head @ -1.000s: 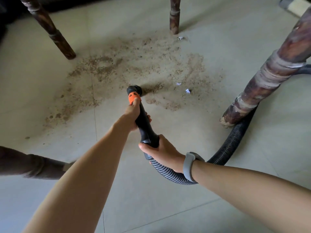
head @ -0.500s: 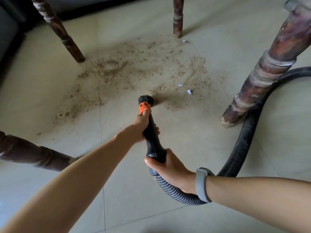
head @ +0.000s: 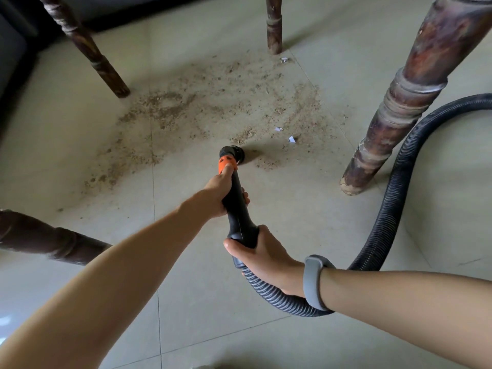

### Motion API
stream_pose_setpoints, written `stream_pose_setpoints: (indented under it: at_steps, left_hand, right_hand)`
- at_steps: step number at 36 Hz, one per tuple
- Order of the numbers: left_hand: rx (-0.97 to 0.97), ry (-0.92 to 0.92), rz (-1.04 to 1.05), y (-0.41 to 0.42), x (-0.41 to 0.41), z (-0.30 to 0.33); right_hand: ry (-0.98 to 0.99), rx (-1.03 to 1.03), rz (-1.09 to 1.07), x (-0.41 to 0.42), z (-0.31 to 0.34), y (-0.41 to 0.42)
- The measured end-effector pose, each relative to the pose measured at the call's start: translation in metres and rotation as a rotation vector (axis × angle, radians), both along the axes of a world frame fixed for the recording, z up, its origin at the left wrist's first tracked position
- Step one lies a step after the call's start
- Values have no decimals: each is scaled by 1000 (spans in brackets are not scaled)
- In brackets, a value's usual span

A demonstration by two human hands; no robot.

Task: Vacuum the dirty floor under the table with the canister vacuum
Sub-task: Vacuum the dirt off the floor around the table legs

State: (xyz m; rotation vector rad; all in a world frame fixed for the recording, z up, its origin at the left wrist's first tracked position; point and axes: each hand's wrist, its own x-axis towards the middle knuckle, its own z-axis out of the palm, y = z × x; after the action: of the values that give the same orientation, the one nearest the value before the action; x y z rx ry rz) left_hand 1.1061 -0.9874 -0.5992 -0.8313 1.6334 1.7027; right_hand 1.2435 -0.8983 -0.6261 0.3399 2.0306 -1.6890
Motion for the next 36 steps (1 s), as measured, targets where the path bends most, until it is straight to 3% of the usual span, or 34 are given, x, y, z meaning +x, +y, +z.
stream_pose_setpoints:
  at_steps: [10,36]
  left_hand:
    - [19,32,52,-9,-25,-1]
    - [45,59,5,15,-65,-5]
  right_hand:
    - [23,52,56,-35,-5,0]
    - [11,17,-58,-74,-25,8]
